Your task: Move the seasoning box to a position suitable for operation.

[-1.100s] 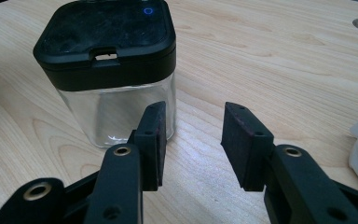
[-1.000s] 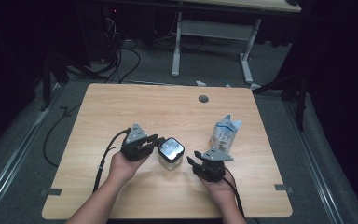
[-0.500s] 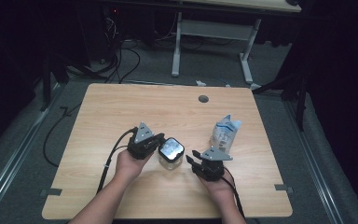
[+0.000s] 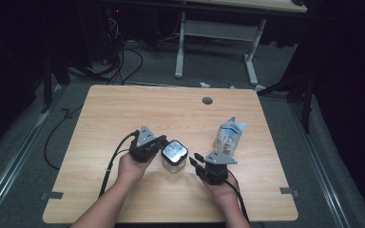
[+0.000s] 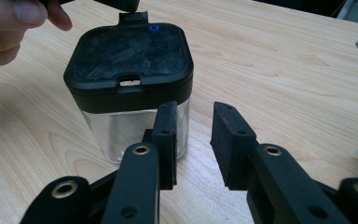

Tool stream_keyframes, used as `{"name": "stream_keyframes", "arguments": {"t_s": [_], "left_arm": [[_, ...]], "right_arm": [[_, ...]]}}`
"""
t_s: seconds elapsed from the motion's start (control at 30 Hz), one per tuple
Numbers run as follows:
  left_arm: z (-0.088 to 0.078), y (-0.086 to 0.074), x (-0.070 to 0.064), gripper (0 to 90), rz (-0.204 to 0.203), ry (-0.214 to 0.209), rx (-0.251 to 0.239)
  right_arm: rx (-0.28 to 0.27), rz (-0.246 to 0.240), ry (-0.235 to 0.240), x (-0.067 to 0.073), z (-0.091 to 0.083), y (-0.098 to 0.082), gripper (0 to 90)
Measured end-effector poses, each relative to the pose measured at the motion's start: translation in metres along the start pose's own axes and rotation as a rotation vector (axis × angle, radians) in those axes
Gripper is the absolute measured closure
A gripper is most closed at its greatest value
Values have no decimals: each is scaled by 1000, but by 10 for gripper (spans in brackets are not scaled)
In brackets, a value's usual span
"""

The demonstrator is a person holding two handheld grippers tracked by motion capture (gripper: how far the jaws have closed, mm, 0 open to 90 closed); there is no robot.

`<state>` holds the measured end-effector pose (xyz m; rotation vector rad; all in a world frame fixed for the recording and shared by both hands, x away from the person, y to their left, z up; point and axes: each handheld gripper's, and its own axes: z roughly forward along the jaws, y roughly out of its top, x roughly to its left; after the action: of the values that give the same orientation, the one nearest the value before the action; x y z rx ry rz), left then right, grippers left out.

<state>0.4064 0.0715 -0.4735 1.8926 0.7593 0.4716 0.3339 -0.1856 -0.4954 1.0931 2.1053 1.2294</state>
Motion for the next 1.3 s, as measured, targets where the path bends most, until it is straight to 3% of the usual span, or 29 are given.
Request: {"name": "stream_keyframes", "arguments": {"t_s": [0.23,0.53,0.73,1.17,1.3], "left_arm": [[-1,0,4,899,-28,-26,3],[0,0,5,899,-35,-35,0],[0,0,2,900,-14,-18,4],[0,1,2,900,-21,-18,9],[0,4,0,900,-7,-3,32]], "right_arm": [[-4,3,8,1,0,0,709],[1,-1,10,2,1,0,709],[-5,3,10,2,-1,1,726],[-21,-10,-7,4,-4,4,777],[-29,-14,-7,4,-6,5,785]]}}
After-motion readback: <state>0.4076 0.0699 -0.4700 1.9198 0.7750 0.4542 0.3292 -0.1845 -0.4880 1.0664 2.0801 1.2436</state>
